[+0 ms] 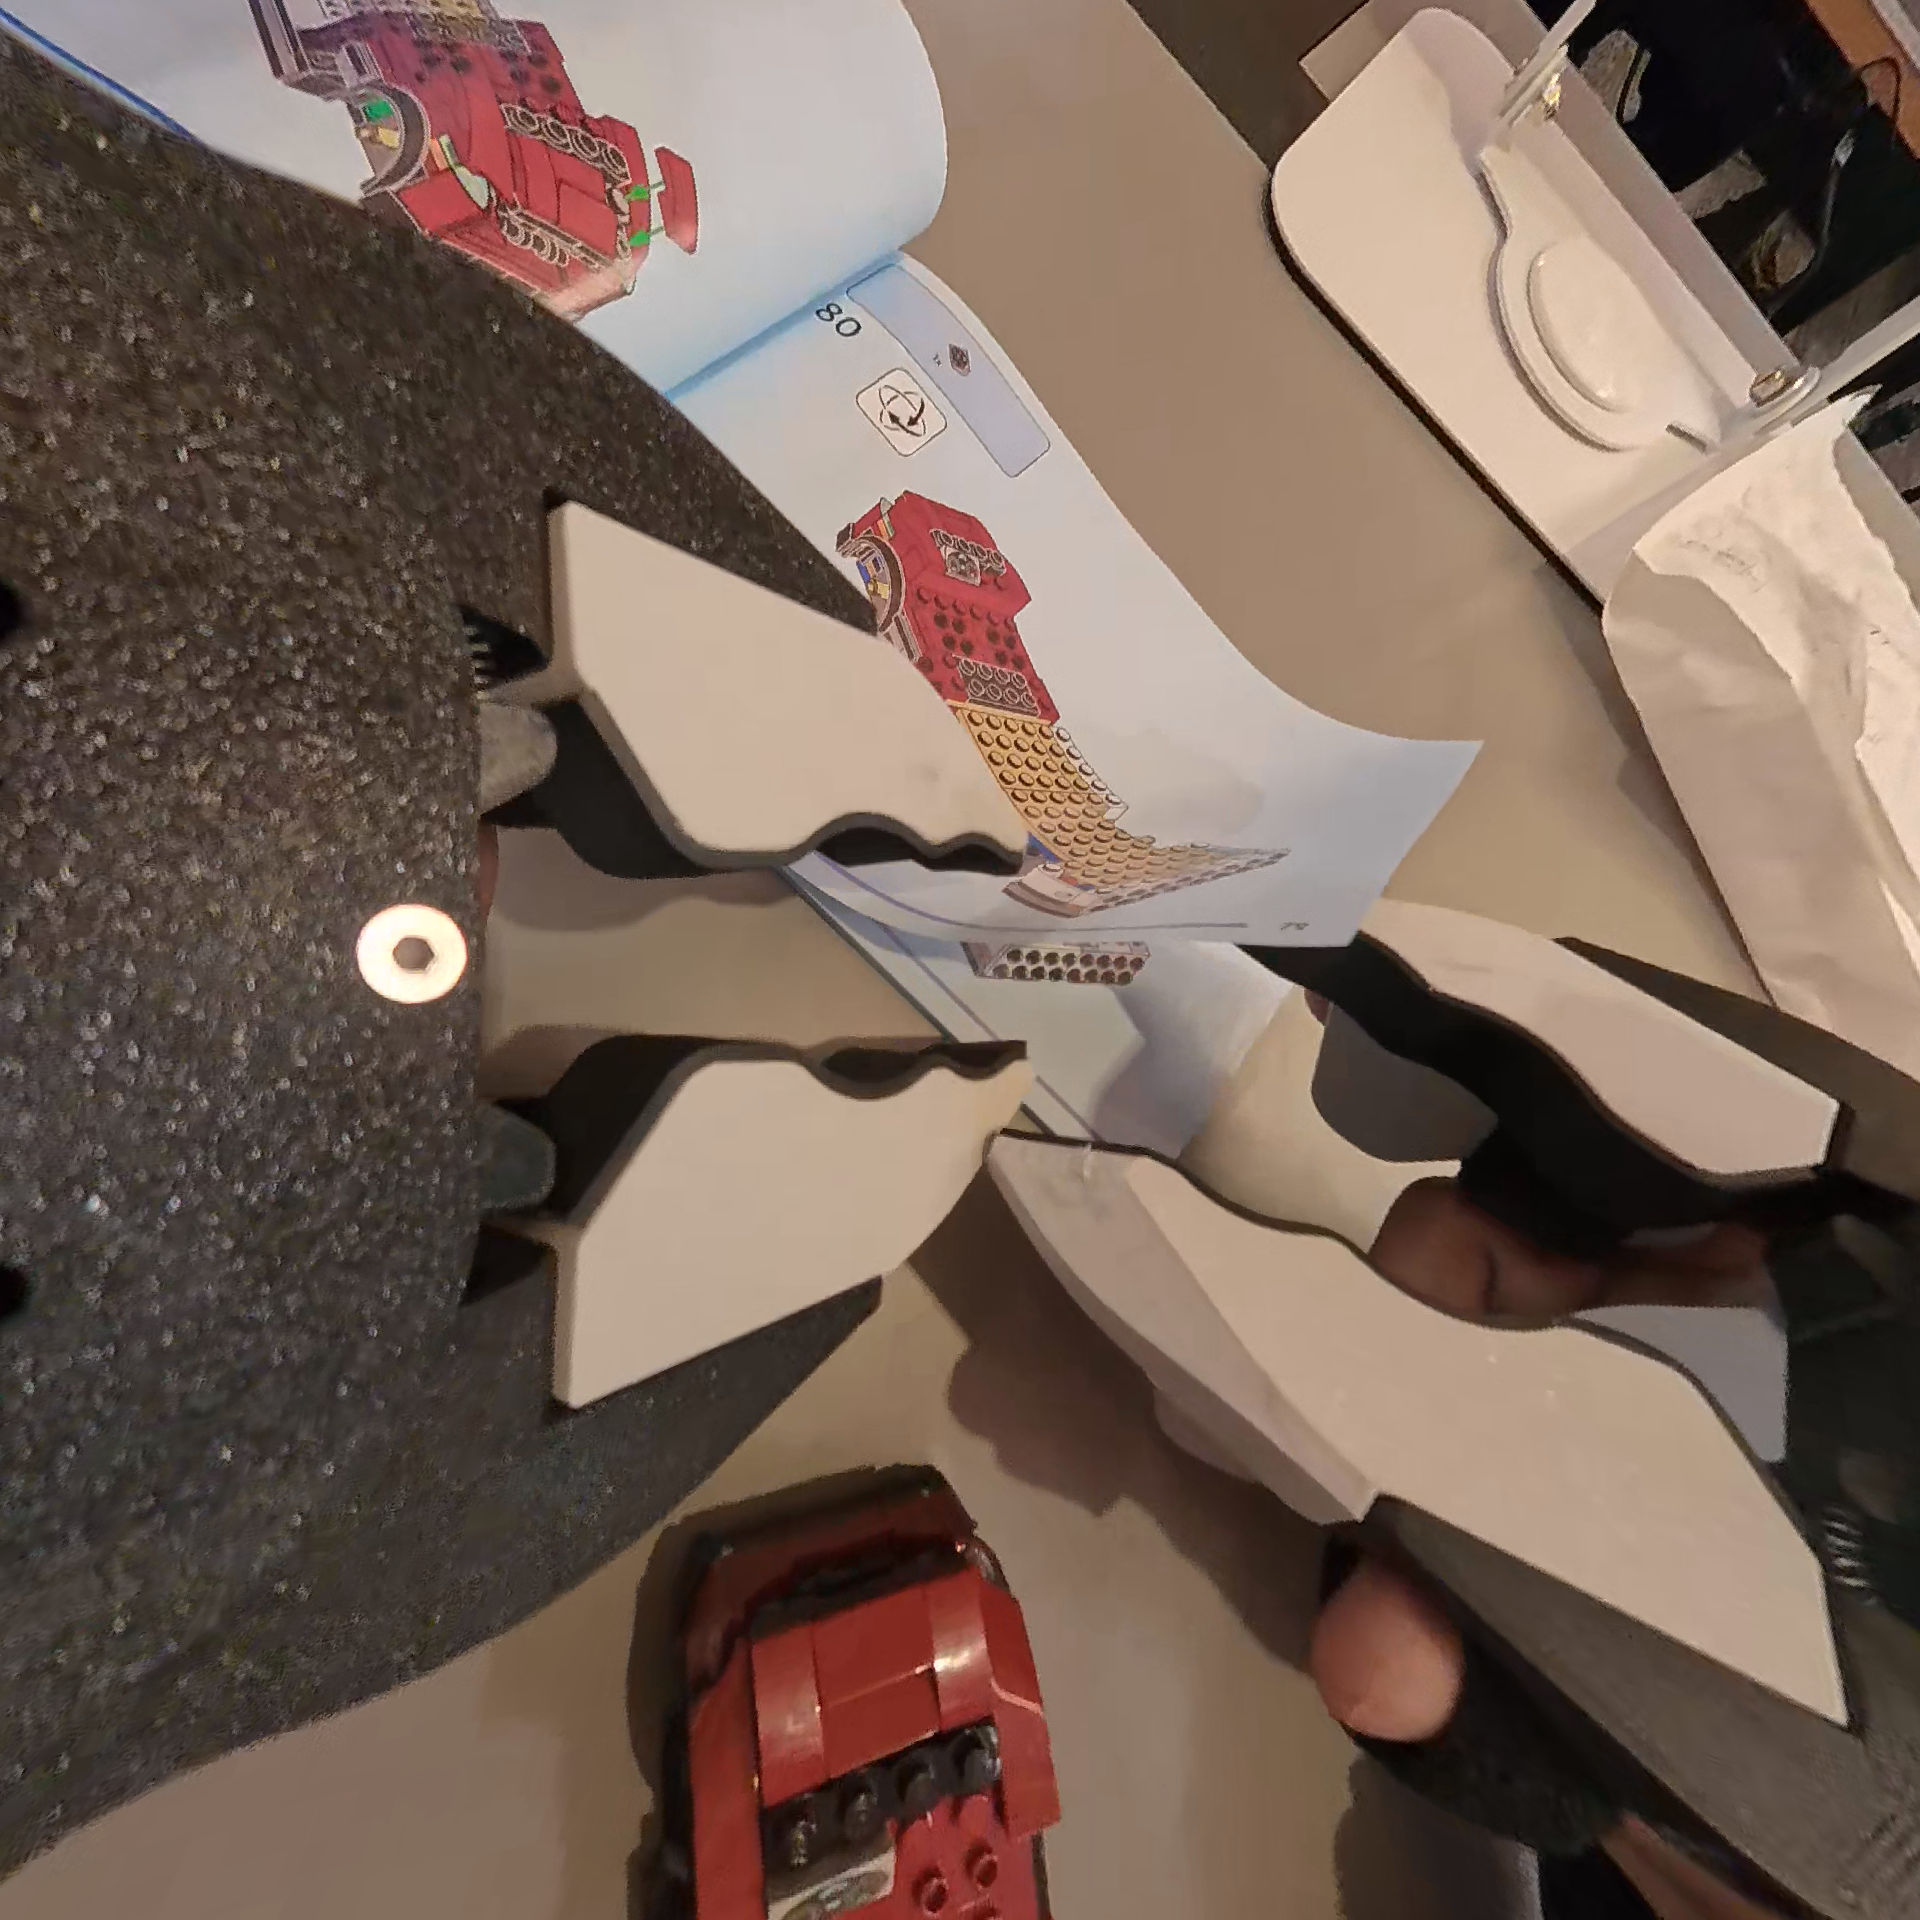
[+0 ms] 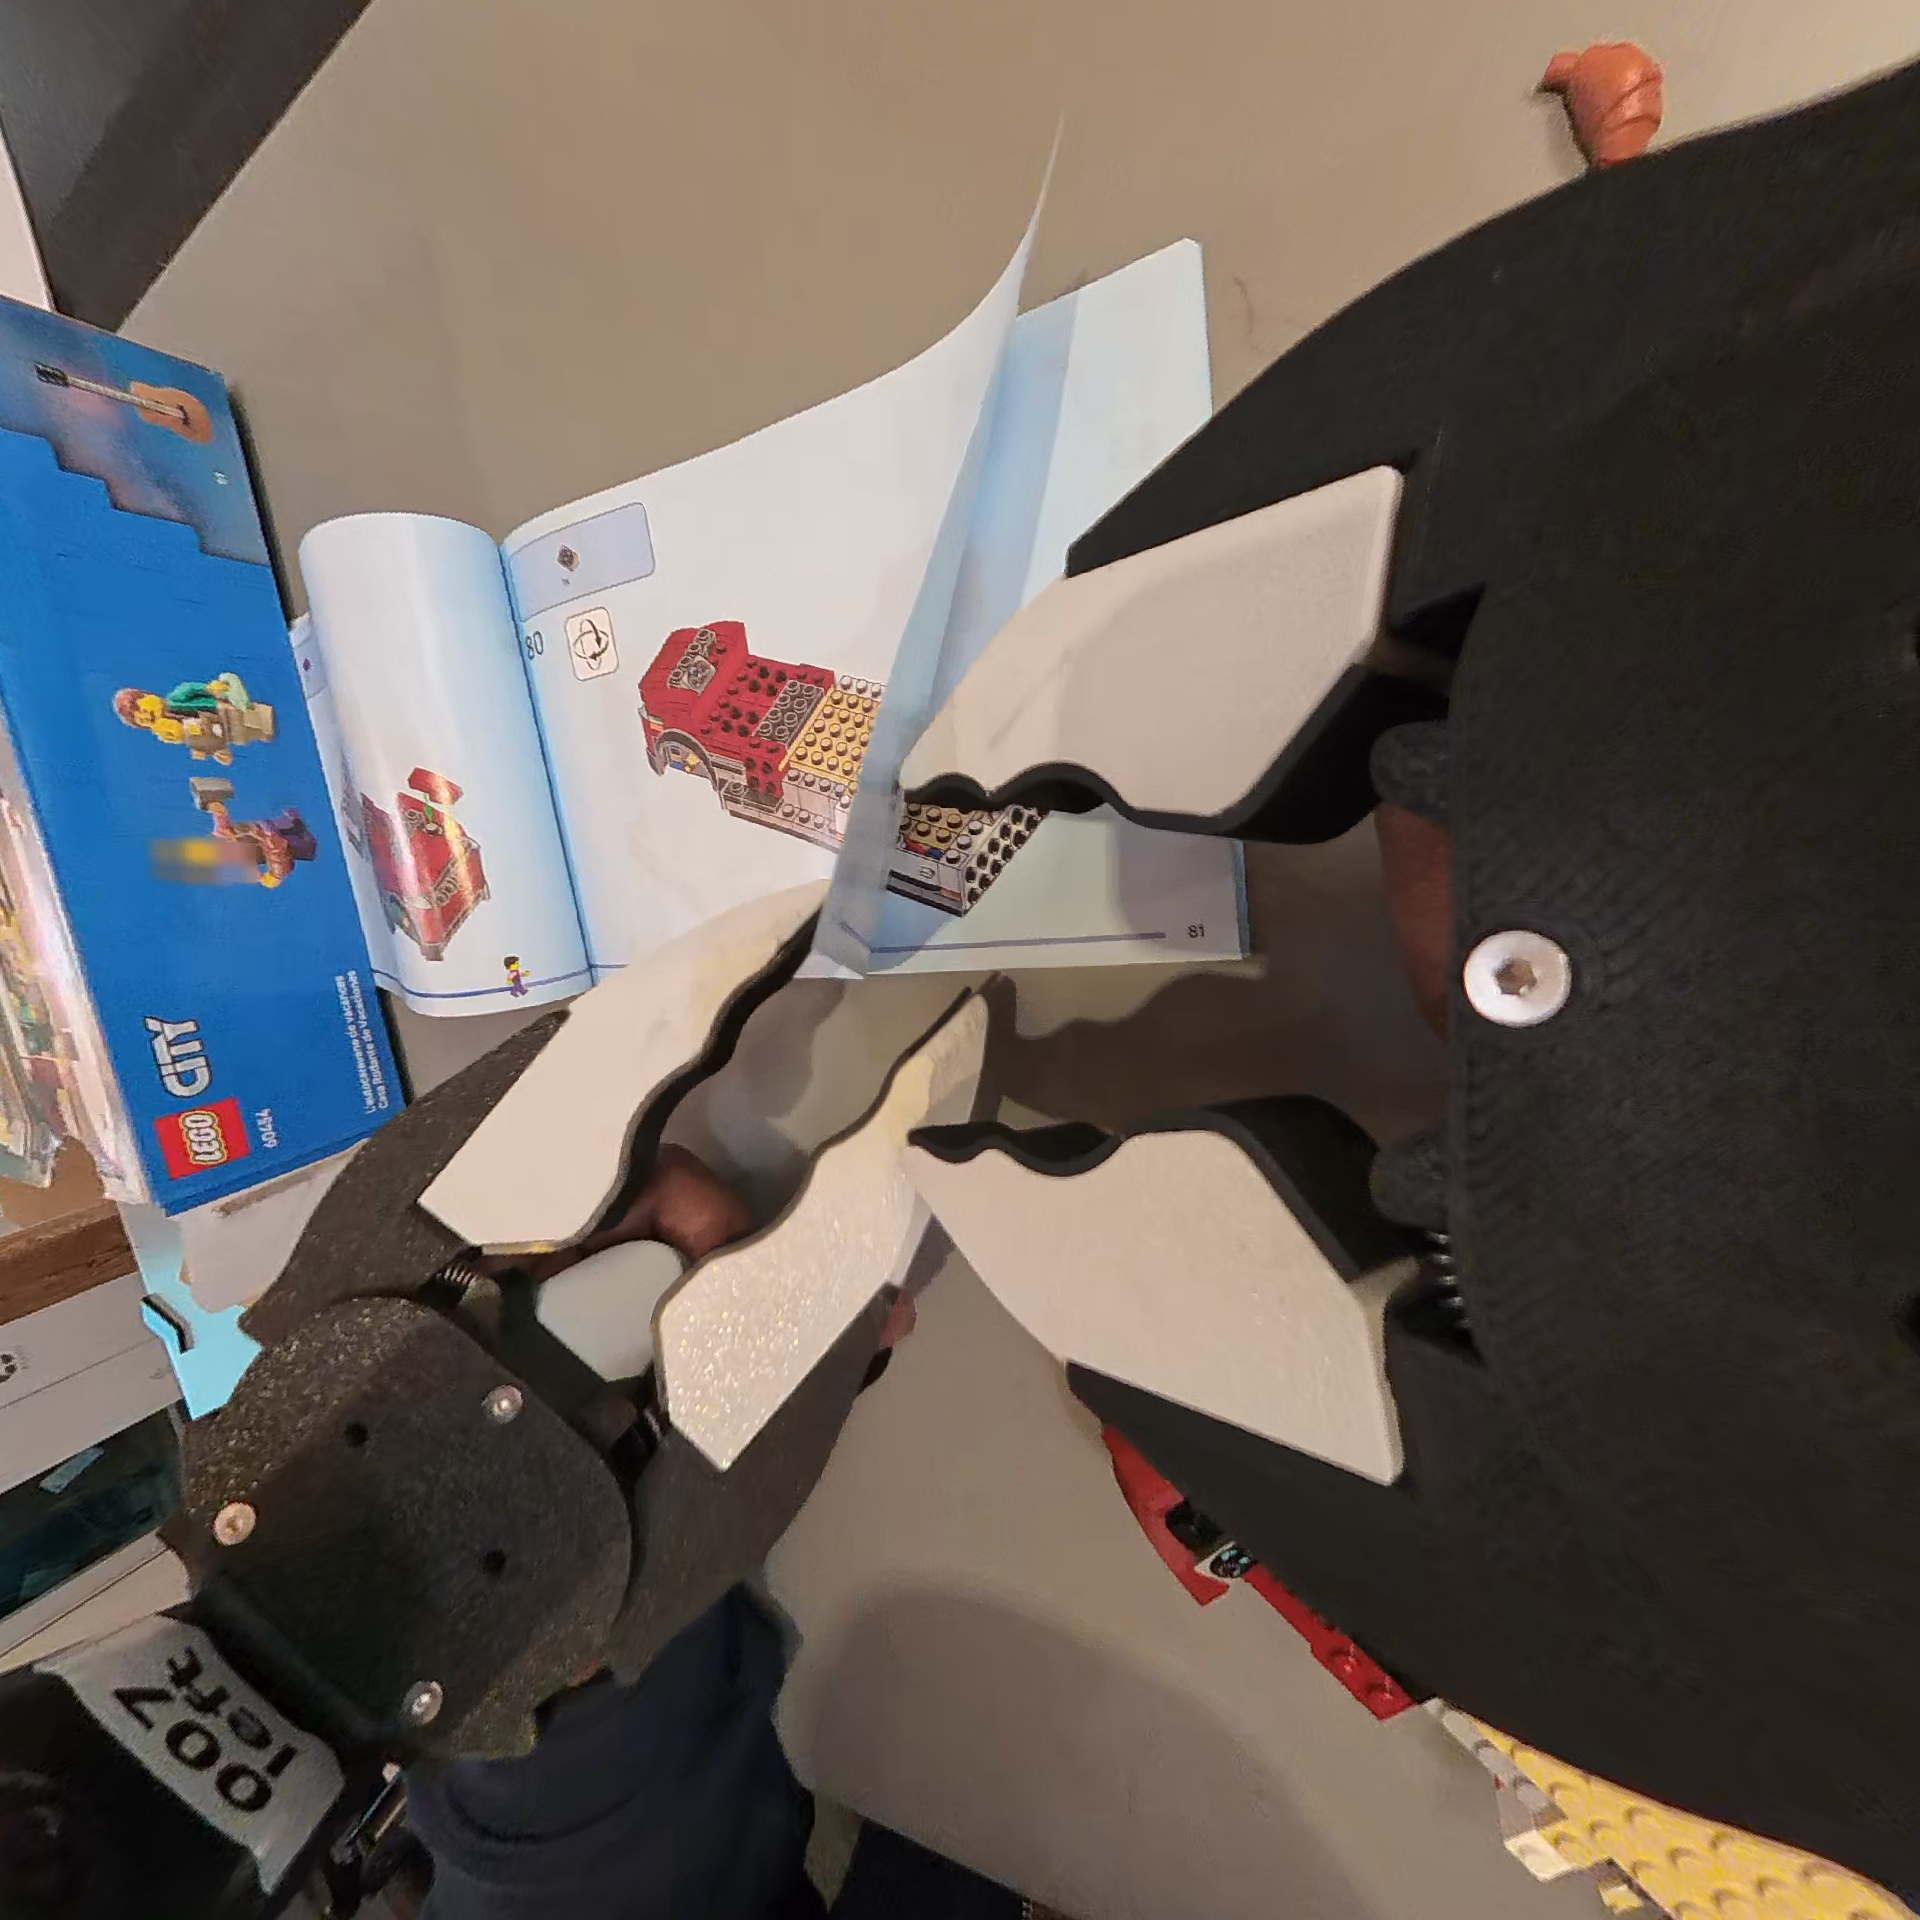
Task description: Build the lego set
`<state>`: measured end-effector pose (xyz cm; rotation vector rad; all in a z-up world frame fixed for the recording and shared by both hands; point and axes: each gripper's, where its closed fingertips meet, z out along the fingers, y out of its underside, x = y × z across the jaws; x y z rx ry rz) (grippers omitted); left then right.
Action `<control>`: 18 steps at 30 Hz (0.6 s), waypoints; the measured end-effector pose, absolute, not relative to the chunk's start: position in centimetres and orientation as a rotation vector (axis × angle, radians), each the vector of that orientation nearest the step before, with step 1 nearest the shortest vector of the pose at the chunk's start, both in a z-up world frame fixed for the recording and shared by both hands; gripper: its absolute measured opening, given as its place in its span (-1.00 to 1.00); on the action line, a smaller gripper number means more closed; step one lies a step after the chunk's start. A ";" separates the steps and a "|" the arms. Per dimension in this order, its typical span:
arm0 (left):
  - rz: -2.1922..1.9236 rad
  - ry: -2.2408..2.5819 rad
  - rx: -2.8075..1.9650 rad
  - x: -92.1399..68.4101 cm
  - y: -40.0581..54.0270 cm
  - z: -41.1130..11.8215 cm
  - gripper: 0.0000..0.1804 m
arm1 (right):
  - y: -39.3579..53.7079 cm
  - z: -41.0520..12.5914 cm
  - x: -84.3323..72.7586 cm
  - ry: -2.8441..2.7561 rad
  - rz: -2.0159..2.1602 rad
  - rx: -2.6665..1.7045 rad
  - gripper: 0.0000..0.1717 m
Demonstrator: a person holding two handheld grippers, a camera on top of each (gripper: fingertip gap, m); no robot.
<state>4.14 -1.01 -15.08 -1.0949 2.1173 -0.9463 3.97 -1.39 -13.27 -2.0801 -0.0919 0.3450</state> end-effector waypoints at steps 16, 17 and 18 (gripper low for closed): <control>-1.120 1.978 -1.329 5.0 1.2 -14.1 -1.00 | -1.1 -12.9 4.2 -0.065 0.332 -2.052 -0.31; -1.132 1.974 -1.342 5.0 1.3 -14.1 -1.00 | -1.1 -12.8 4.3 -0.056 0.337 -2.045 -0.32; -1.142 1.971 -1.354 5.0 1.3 -14.1 -1.00 | -1.1 -12.7 4.4 -0.047 0.341 -2.037 -0.32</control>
